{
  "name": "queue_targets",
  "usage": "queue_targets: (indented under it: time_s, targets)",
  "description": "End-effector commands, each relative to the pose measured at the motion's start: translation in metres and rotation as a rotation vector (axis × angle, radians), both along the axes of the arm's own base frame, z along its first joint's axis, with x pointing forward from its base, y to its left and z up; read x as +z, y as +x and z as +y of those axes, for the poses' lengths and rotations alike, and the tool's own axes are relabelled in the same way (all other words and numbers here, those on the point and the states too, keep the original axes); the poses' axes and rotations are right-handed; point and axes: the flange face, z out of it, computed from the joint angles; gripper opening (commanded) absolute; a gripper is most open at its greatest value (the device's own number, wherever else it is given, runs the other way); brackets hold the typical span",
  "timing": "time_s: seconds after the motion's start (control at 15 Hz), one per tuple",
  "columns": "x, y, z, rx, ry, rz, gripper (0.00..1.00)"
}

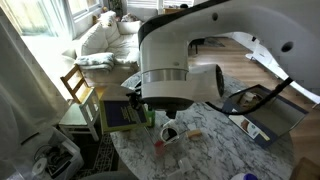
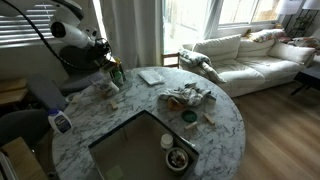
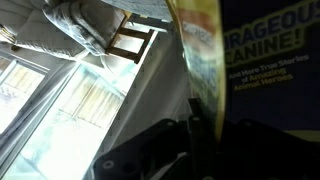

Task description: Put the yellow book in the clear container on the left

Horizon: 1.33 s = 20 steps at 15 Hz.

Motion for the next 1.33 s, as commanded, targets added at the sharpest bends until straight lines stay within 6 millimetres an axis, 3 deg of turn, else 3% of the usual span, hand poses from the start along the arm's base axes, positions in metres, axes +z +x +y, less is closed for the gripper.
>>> queue_targets:
  time_s: [0.0,0.27,0.8,1.27]
  targets:
    - [-0.008,-0.005,0.009,-0.029,-0.004,0.015,0.0]
    - [-0.018,-0.01,0.01,-0.058,-0.009,0.039,0.0]
    - [-0.026,-0.006,-0.014,-0.208,0.094,0.055,0.0]
    - [-0.039,-0.015,0.004,-0.251,0.182,0.08,0.0]
